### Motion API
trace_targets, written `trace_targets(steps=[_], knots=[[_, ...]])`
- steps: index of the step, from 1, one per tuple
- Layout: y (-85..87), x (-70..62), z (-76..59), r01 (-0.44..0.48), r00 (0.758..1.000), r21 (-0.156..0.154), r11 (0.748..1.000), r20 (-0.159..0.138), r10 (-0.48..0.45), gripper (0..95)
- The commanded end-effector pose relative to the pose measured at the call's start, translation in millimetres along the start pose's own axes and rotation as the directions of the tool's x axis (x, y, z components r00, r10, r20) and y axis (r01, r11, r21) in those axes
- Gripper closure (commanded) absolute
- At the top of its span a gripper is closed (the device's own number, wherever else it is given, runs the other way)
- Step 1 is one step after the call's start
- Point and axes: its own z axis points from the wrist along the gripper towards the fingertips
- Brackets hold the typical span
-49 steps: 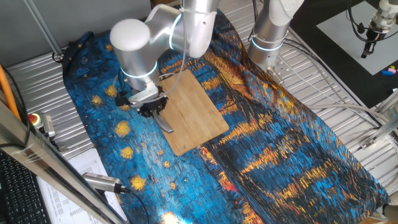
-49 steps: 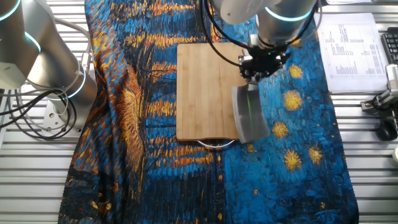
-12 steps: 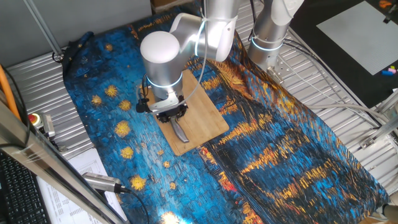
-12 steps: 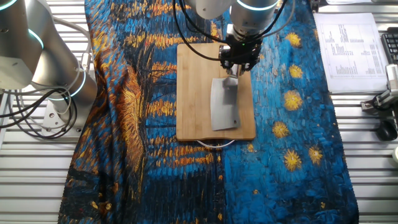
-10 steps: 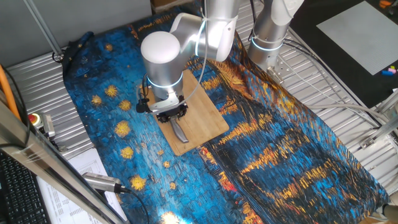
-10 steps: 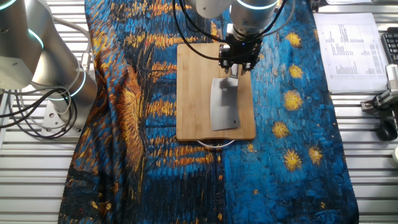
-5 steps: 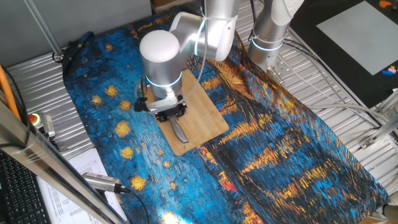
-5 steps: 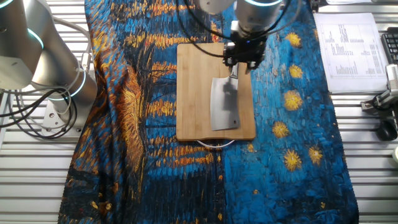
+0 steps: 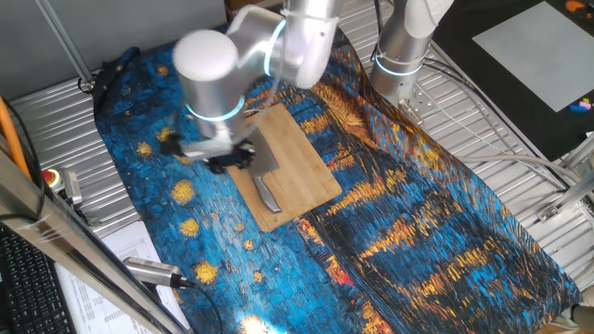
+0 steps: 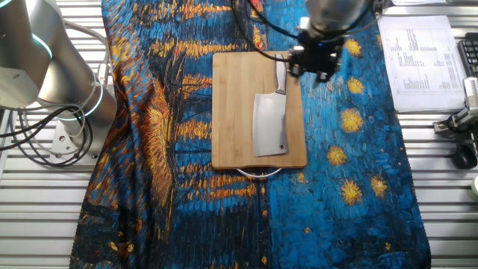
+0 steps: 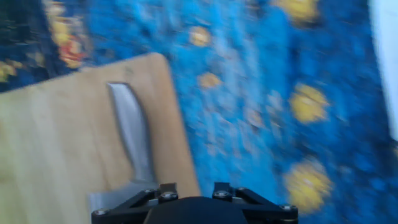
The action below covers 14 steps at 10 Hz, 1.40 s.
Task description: Put the knife on the cutting board
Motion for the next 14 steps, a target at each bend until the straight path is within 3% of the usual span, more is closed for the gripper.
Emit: trace_targets(steps=[1,2,3,4,5,6,7,9,10,12,13,14], knots=[[-16.7,12.3,1.8,-0.020,1.000,0.006,1.000,0.016,0.019,76.0],[-20.1,21.3,3.1,-0.102,0.994,0.001,0.995,0.041,0.102,95.0],[-19.7,21.6,2.0,-0.277,0.958,-0.032,0.960,0.069,0.279,95.0],[-19.7,21.6,2.0,-0.370,0.924,-0.063,0.927,0.081,0.375,95.0],[-19.7,21.6,2.0,-0.591,0.801,-0.072,0.804,0.064,0.595,95.0],[-19.7,21.6,2.0,-0.674,0.737,-0.028,0.738,0.036,0.675,95.0],[-19.7,21.6,2.0,-0.771,0.636,-0.011,0.637,0.027,0.771,95.0],[-19.7,21.6,2.0,-0.918,0.391,-0.064,0.392,0.032,0.920,95.0],[-19.7,21.6,2.0,-0.945,0.318,-0.071,0.318,0.013,0.948,95.0],[-19.7,21.6,2.0,-0.962,0.264,-0.068,0.263,-0.012,0.964,95.0],[-21.6,26.9,2.4,-0.958,0.281,-0.069,0.280,-0.006,0.960,95.0],[-25.7,43.0,0.0,-0.956,0.286,-0.060,0.286,-0.003,0.958,95.0]])
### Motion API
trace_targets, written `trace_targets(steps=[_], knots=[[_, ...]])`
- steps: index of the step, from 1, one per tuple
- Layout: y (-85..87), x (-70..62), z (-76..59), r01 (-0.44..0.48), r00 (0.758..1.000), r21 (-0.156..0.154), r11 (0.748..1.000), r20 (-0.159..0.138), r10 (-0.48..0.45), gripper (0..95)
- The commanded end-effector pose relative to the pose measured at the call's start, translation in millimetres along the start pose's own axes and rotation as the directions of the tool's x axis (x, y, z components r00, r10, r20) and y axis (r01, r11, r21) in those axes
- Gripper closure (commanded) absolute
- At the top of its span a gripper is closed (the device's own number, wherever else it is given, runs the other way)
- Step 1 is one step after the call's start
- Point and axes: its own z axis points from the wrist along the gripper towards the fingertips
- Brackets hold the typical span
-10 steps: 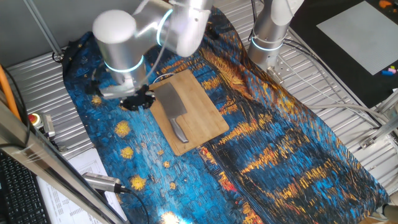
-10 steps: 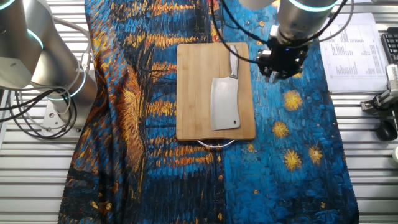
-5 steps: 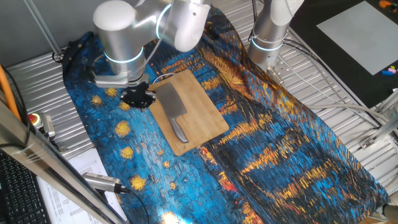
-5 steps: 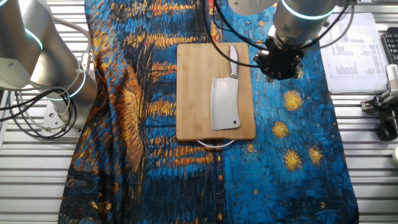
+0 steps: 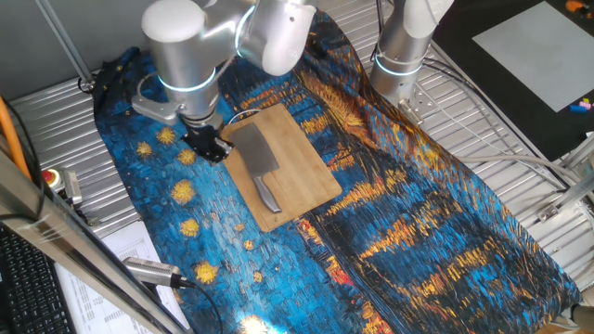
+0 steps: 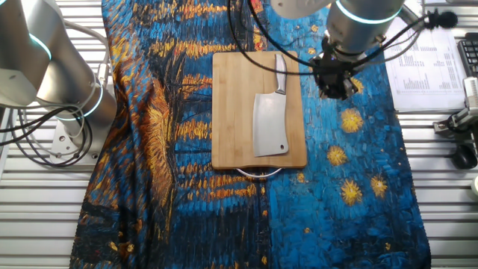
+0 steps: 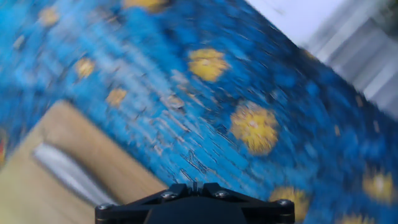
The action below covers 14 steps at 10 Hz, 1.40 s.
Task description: Put the knife on the cutting board
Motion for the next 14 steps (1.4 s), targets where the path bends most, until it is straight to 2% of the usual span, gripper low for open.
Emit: trace_targets(steps=[1,3,5,9,10,12,13,14], knots=[[-29.9,15.2,-6.7,-0.413,0.910,0.023,0.910,-0.029,0.414,95.0],[-52.5,26.7,-5.4,-0.396,0.918,0.023,0.918,-0.030,0.397,95.0],[-63.7,32.5,-3.5,-0.390,0.920,0.023,0.921,-0.030,0.390,95.0],[-80.5,48.2,-22.6,-0.347,0.937,0.023,0.938,-0.034,0.348,95.0],[-84.5,52.3,-24.9,-0.348,0.937,0.020,0.937,-0.032,0.348,95.0],[-84.1,51.1,-24.7,-0.336,0.941,0.021,0.942,-0.037,0.336,95.0],[-83.8,50.1,-25.9,-0.324,0.945,0.018,0.946,-0.029,0.325,95.0],[-83.3,50.0,-27.4,-0.340,0.940,0.019,0.940,-0.030,0.340,95.0]])
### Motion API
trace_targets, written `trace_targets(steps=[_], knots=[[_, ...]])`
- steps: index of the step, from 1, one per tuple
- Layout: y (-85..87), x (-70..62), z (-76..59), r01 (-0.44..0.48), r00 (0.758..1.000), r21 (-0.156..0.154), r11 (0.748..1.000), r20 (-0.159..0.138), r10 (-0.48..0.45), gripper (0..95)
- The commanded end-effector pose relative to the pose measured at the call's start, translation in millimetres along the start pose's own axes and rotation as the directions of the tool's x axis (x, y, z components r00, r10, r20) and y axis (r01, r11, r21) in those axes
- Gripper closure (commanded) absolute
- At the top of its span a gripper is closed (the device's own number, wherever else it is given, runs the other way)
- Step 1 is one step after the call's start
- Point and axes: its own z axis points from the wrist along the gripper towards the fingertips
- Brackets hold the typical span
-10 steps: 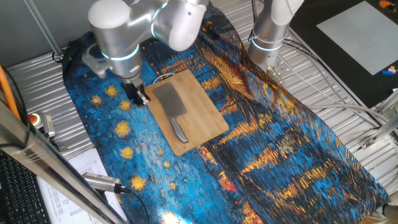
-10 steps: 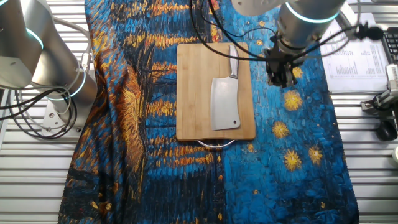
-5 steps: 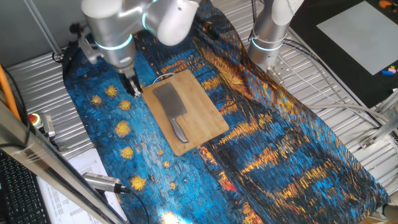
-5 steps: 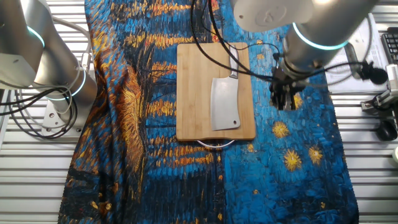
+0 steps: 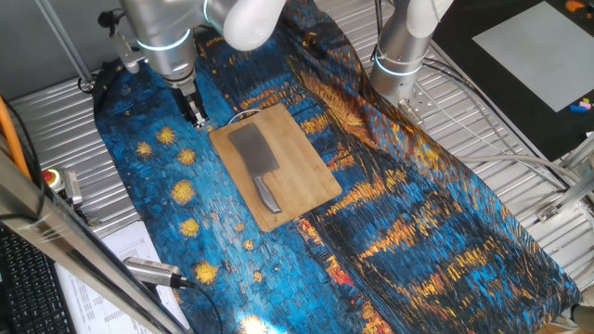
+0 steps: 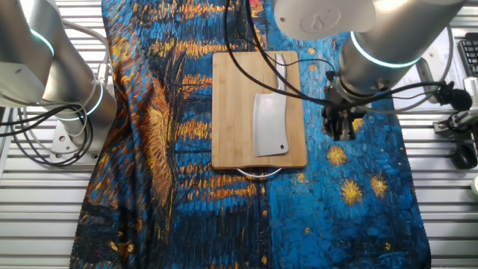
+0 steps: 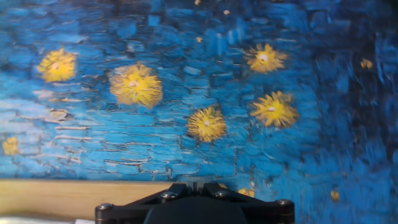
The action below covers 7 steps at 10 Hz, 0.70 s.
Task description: Put the knife on the cutting board
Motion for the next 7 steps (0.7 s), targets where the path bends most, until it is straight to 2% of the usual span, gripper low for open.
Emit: trace_targets(steps=[1,5,7], knots=[[0.6,1.4,-2.7,-0.006,1.000,-0.001,1.000,0.000,0.006,95.0],[-7.8,7.0,-5.2,-0.083,0.997,-0.001,0.997,-0.001,0.083,95.0],[-10.0,8.7,-6.5,-0.087,0.996,0.000,0.996,-0.001,0.087,95.0]])
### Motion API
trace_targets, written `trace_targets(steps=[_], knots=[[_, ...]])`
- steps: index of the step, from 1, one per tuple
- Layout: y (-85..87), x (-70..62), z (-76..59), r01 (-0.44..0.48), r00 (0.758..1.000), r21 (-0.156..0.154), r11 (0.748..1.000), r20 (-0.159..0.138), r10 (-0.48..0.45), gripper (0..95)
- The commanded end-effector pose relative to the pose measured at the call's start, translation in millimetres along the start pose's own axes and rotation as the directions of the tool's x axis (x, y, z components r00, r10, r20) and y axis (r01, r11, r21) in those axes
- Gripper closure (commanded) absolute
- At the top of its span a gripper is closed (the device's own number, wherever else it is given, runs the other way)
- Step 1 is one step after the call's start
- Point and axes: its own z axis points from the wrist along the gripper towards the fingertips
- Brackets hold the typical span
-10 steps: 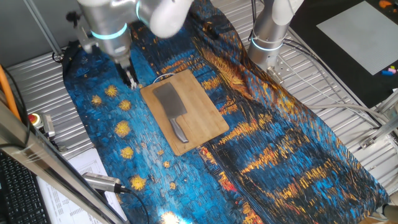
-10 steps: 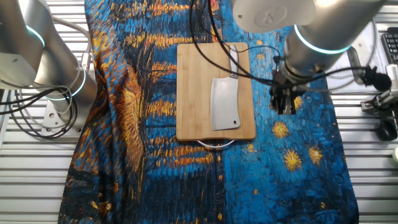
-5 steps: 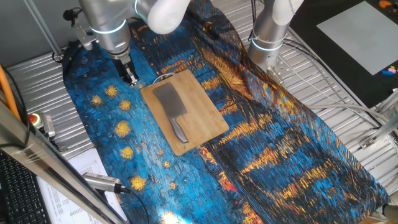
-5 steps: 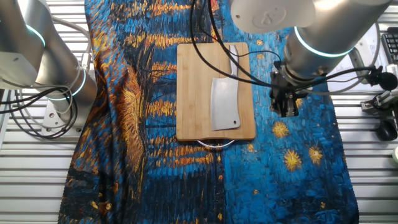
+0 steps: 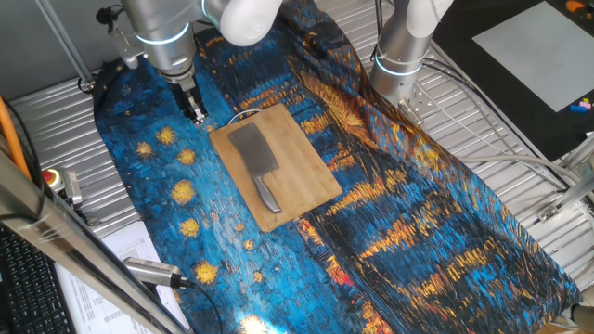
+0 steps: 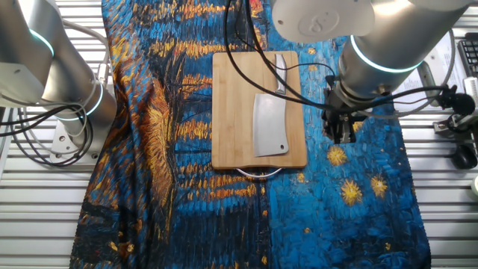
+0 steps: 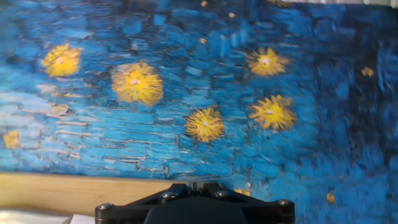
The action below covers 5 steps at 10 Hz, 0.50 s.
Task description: Put the knife on the cutting board
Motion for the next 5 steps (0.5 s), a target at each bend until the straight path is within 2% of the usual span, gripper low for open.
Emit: trace_targets(steps=[1,5], knots=[[-1.8,2.4,-0.9,-0.053,0.999,0.003,0.999,-0.002,0.053,95.0],[-1.9,2.2,-0.3,-0.091,0.996,-0.015,0.996,0.012,0.091,95.0]])
